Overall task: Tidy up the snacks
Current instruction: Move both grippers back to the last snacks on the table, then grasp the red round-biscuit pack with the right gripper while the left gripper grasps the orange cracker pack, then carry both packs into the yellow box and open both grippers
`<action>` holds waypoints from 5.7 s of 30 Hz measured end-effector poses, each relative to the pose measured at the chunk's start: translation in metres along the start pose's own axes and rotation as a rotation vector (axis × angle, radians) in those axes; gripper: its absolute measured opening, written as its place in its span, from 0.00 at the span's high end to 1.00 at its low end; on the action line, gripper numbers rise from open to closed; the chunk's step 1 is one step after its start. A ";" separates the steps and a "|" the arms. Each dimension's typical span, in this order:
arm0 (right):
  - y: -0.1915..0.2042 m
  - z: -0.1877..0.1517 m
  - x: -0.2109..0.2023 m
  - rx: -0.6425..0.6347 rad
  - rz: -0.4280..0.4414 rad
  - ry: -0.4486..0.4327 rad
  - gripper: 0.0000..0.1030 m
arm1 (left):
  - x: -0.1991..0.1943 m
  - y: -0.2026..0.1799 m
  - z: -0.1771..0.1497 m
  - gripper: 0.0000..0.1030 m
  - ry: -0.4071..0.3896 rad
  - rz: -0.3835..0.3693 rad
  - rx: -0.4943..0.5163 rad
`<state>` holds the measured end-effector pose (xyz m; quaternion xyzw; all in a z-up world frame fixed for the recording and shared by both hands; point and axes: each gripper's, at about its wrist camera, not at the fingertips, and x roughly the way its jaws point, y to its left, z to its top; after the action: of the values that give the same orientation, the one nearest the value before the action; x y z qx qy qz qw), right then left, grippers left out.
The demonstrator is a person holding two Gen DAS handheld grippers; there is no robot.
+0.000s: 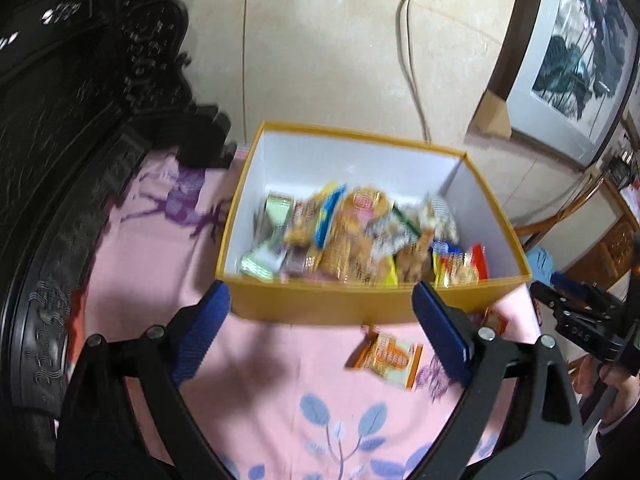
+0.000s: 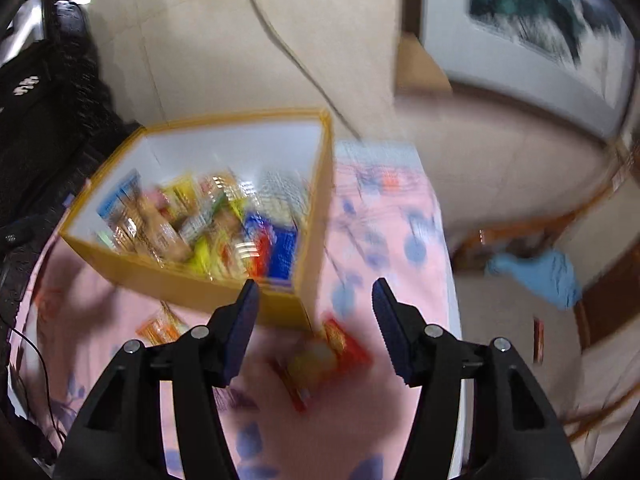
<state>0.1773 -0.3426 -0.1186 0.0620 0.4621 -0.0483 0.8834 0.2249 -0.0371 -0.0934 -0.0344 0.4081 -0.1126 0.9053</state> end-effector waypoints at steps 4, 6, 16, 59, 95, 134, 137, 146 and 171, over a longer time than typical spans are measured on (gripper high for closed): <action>-0.016 -0.029 0.028 0.246 -0.020 0.084 0.42 | 0.000 0.002 -0.026 0.09 0.055 -0.003 0.006; -0.018 -0.039 0.044 0.346 -0.031 0.111 0.42 | 0.000 0.001 -0.034 0.09 0.074 -0.005 0.019; 0.006 -0.042 0.080 0.416 -0.090 0.137 0.41 | 0.004 0.001 -0.054 0.09 0.124 -0.013 0.033; 0.028 -0.130 0.022 0.122 0.043 0.058 0.52 | 0.158 -0.082 -0.065 0.08 0.419 0.004 -0.046; 0.042 -0.136 0.015 0.037 0.009 0.144 0.54 | 0.113 -0.053 -0.112 0.54 0.319 -0.059 0.096; 0.047 -0.135 0.015 0.019 0.005 0.160 0.56 | 0.103 -0.054 -0.119 0.56 0.209 -0.123 0.253; 0.047 -0.135 0.014 0.018 0.004 0.161 0.56 | 0.086 -0.039 -0.115 0.56 0.195 -0.134 0.213; 0.055 -0.123 -0.002 0.029 0.065 0.140 0.56 | 0.036 -0.010 -0.096 0.55 0.120 -0.136 0.145; 0.091 0.111 -0.068 -0.024 0.202 -0.336 0.56 | -0.018 -0.032 0.098 0.54 -0.159 -0.100 0.036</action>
<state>0.2414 -0.2682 0.0056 0.0888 0.3001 0.0367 0.9490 0.2810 -0.0673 -0.0106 -0.0472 0.3304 -0.1621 0.9286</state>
